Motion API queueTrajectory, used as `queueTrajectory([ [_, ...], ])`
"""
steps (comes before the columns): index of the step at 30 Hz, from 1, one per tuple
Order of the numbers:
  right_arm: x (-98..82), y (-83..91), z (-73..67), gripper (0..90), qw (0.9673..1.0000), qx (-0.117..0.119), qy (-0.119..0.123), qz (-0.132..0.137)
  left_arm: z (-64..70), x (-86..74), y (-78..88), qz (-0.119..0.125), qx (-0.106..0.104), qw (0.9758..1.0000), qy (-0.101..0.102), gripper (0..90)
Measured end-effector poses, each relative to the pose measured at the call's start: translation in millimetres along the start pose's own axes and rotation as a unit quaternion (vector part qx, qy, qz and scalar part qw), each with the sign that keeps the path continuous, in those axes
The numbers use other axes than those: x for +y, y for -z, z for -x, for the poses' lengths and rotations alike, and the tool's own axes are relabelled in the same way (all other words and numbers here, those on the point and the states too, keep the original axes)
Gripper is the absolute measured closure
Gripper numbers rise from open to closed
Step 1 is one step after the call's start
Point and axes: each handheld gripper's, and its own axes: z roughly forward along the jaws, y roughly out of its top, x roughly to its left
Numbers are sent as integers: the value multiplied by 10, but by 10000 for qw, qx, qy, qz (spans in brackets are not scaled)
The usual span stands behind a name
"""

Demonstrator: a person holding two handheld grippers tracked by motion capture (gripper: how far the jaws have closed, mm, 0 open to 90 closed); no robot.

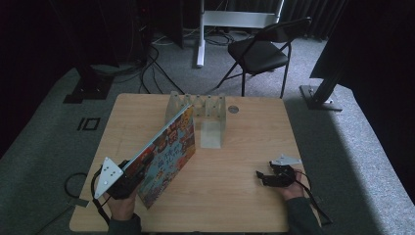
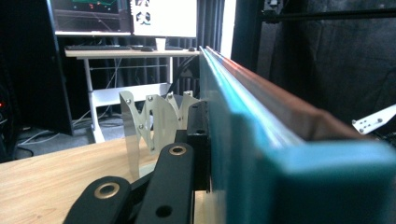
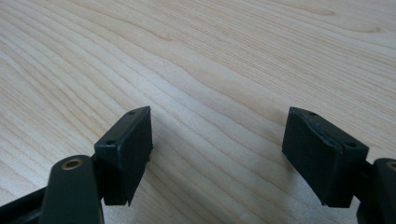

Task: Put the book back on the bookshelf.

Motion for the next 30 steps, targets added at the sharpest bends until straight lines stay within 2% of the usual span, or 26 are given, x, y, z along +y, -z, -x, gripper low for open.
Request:
queueTrajectory([
  [14, 0, 0, 0, 242, 10000, -1, -2, -1, 2, 77, 5, 68, 213, 9997, 20, 804],
  [30, 0, 1, -1, 242, 10000, 1, -9, -4, 13, 186, -34, 127, 603, 9980, -143, 805],
])
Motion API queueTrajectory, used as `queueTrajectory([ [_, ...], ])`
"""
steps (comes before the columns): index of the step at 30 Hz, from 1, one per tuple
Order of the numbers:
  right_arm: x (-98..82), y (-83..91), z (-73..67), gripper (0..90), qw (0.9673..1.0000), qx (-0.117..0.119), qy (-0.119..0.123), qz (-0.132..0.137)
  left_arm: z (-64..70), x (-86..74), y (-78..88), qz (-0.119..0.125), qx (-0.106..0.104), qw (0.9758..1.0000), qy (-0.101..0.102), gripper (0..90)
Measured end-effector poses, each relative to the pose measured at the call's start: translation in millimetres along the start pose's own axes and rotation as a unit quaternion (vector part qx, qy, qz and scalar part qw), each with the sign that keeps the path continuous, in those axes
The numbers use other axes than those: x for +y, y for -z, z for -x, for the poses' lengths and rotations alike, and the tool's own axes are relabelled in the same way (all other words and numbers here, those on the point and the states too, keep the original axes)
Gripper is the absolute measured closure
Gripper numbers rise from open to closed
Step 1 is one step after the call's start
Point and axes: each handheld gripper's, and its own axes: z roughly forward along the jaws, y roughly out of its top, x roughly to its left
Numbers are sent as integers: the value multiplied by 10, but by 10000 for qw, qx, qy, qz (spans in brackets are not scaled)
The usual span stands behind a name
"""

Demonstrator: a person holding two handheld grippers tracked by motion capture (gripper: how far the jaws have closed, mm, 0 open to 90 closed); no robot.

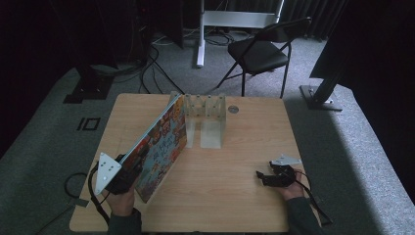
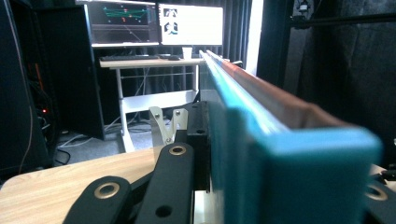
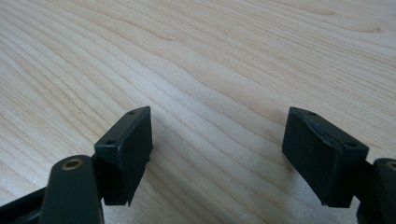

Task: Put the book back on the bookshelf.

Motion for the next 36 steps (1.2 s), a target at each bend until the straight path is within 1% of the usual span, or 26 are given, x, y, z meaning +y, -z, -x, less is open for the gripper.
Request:
queueTrajectory([
  [9, 0, 0, -2, 241, 10000, 2, -14, -3, 14, 35, -55, 34, 176, 9998, -3, 805],
  [14, 0, 0, -2, 241, 10000, 2, -14, -4, 35, 54, -94, 6, 277, 9996, -68, 804],
  [18, 0, 0, -2, 242, 10000, 2, -13, -3, 42, 59, -111, 17, 301, 9995, -83, 804],
  [19, 0, -1, -2, 242, 10000, 2, -11, -3, 46, 60, -142, 48, 337, 9994, -77, 804],
  [23, 0, 0, -3, 242, 10000, 1, -13, -4, 59, 63, -175, 51, 395, 9992, -92, 804],
  [27, 0, -1, -2, 242, 10000, 2, -11, -2, 96, 75, -232, 49, 489, 9987, -161, 804],
  [32, 0, -1, -2, 242, 10000, 2, -9, -1, 109, 77, -260, 89, 528, 9985, -120, 804],
  [35, 0, -1, -2, 242, 10000, 1, -6, -1, 113, 79, -279, 94, 573, 9983, -100, 804],
  [36, 0, -1, -2, 242, 10000, 1, -6, -1, 117, 81, -294, 102, 616, 9980, -89, 804],
])
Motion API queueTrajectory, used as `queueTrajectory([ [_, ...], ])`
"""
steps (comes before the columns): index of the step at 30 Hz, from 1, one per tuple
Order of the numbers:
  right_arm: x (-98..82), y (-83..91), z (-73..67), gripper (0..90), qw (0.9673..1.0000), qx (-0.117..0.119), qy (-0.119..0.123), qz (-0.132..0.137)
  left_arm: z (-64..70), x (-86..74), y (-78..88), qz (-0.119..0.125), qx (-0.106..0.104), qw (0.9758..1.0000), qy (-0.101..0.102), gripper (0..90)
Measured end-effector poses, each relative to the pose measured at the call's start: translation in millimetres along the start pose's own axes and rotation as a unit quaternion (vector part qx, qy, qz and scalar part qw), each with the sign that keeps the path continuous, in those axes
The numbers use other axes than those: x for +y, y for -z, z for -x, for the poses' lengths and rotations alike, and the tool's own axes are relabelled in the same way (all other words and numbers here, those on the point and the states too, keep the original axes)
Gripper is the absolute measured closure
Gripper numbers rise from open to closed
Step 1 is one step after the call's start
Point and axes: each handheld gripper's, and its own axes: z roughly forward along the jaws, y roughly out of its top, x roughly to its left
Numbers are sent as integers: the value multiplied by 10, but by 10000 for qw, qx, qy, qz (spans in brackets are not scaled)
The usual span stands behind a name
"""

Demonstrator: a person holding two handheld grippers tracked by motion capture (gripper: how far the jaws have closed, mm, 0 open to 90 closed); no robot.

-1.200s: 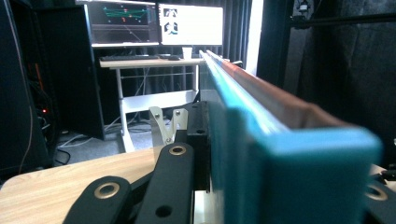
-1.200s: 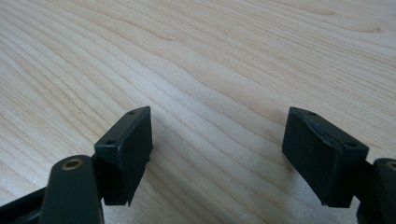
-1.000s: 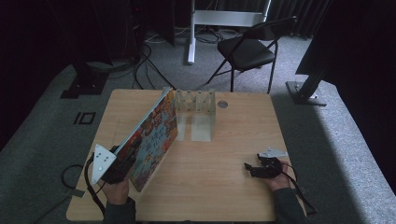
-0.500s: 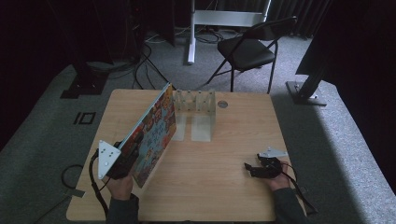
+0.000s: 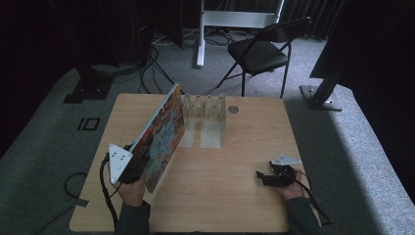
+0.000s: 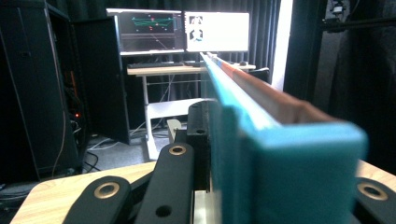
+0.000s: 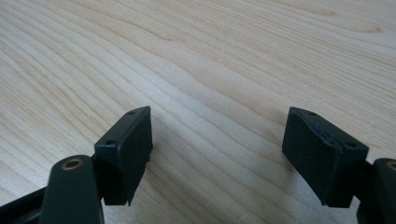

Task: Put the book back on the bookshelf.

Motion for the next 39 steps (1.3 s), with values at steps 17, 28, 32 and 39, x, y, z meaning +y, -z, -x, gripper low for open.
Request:
queueTrajectory([
  [17, 0, 0, -1, 242, 10000, 1, -6, -1, 59, -45, -102, 7, 253, 9995, -186, 803],
  [28, 0, 0, 0, 242, 10000, 2, -7, -2, 106, -68, -193, 0, 413, 9990, -183, 803],
  [32, 0, 0, 0, 242, 10000, 1, -8, -1, 107, -69, -226, 4, 486, 9987, -166, 803],
  [39, 0, 0, 0, 242, 10000, 2, -5, 0, 113, -77, -264, -7, 614, 9980, -177, 803],
])
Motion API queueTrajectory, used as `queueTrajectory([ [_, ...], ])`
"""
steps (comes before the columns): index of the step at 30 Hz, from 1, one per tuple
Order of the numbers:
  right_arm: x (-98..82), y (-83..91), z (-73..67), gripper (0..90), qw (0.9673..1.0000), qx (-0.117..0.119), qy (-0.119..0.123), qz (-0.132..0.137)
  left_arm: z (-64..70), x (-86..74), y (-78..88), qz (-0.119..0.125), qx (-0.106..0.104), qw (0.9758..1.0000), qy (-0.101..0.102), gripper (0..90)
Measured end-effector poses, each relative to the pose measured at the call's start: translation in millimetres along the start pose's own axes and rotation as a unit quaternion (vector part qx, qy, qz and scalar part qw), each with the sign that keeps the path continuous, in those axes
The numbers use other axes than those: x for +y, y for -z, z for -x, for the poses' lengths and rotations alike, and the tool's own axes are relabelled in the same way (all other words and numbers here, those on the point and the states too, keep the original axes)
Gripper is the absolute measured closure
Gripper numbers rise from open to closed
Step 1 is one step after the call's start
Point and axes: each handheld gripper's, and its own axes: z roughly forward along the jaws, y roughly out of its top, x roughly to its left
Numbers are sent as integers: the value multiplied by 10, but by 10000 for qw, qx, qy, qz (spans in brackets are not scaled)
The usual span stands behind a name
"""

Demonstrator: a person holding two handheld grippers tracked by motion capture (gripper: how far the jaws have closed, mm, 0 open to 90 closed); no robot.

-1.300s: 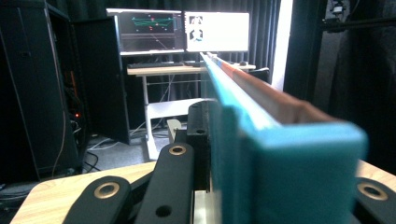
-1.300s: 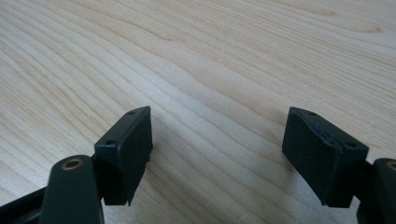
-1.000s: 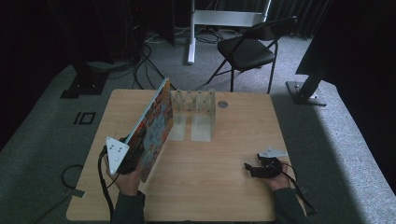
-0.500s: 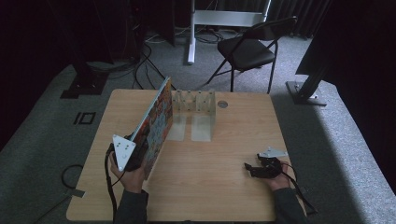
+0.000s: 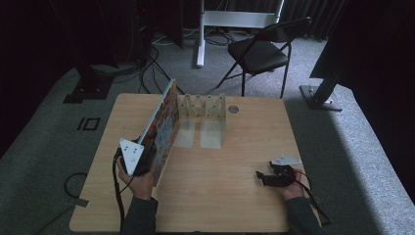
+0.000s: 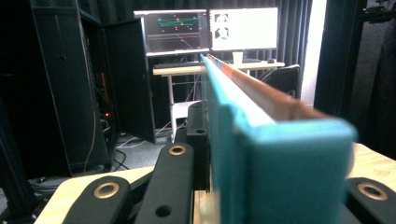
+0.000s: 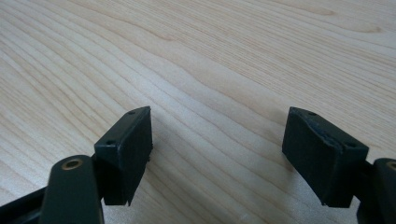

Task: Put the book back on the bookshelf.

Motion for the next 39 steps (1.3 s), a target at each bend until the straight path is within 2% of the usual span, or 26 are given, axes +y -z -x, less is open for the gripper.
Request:
queueTrajectory([
  [7, 0, 0, 0, 242, 10000, -2, -1, -1, 36, -16, -31, -3, 174, 9998, -13, 802],
  [16, 0, 0, -1, 242, 10000, -2, 0, -2, 126, -44, -98, -24, 285, 9996, -73, 802],
  [21, 0, 0, 0, 241, 10000, -4, 9, 3, 149, -70, -154, -25, 399, 9992, 23, 803],
  [26, 0, 0, 0, 241, 10000, -2, 6, 1, 170, -97, -197, -77, 444, 9990, 23, 803],
  [30, 0, 0, 0, 241, 10000, -2, 8, 2, 175, -130, -233, -101, 535, 9984, 120, 803],
  [39, 0, 0, 0, 241, 10000, -3, 2, 2, 182, -157, -293, -114, 568, 9982, 119, 802],
])
